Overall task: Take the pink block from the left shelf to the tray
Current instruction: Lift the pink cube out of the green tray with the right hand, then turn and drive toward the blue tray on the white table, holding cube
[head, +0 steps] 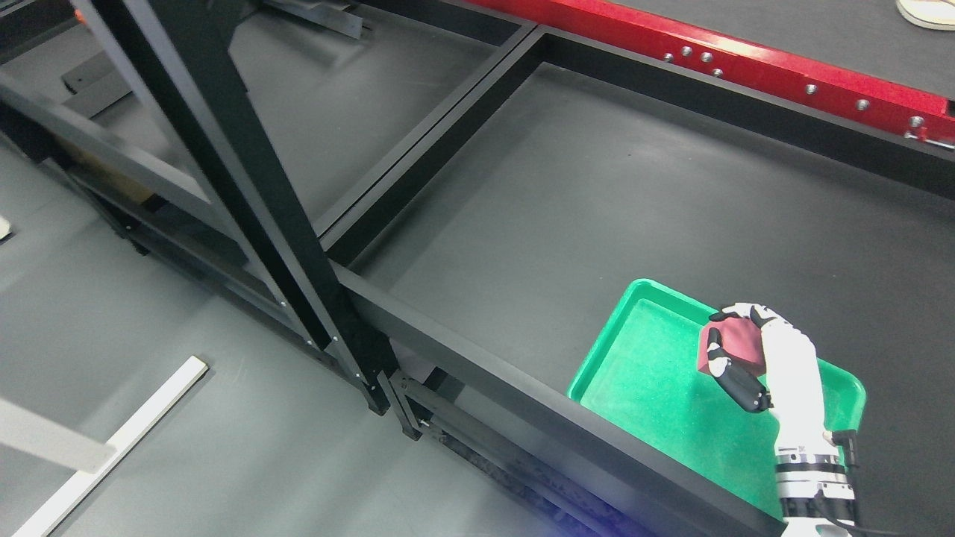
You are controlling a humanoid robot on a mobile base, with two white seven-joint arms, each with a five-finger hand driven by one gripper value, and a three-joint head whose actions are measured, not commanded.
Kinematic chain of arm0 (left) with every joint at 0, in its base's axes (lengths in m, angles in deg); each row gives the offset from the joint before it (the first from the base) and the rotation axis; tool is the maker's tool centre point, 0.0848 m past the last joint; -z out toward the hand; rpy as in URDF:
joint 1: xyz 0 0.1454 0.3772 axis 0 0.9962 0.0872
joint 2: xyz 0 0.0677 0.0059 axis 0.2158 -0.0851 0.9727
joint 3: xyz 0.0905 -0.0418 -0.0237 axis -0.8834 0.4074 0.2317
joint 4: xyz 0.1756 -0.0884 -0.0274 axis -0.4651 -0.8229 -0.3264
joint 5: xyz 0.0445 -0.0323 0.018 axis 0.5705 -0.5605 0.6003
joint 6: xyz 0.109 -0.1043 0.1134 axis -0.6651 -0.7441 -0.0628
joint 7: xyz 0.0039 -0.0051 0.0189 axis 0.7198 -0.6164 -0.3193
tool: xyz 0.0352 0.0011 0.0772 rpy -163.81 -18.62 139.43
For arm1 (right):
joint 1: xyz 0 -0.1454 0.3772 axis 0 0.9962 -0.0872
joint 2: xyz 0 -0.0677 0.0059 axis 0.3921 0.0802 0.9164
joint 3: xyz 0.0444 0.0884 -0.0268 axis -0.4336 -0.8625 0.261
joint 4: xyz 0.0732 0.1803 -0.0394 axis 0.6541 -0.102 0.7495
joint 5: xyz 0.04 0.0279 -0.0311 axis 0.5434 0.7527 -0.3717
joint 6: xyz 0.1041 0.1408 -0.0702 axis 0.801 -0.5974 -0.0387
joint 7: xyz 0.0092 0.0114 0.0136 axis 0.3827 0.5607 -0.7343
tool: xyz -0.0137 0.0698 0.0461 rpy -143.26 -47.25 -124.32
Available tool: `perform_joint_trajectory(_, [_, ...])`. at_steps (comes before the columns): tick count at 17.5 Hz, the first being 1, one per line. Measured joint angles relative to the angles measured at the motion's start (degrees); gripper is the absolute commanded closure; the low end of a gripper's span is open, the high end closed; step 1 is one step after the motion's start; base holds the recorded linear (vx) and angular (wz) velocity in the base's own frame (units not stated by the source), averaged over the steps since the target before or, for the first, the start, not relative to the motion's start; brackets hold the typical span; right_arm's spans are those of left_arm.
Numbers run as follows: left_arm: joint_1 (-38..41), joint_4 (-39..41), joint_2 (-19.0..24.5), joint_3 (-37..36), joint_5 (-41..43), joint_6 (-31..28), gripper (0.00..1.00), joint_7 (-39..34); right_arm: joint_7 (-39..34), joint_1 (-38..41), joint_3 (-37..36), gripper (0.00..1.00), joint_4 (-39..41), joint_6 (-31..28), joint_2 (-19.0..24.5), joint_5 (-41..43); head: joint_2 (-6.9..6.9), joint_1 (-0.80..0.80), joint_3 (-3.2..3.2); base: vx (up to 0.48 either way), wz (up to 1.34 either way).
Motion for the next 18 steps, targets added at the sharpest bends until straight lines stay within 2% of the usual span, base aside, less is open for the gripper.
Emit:
perform_joint_trajectory(11, [0.0, 0.0, 0.0, 0.0, 0.0, 0.0, 0.00, 0.0, 0.7, -0.1, -1.9, 0.97, 0.0, 3.8, 0.0, 4.7, 0.00, 0.00, 0.00, -0.032, 0.25])
perform_joint_trajectory(18, [0.0, 0.0, 0.0, 0.0, 0.0, 0.0, 0.00, 0.0, 2.7, 0.0, -4.0, 0.97, 0.1, 5.8, 0.0, 7.6, 0.00, 0.00, 0.00, -0.056, 0.50])
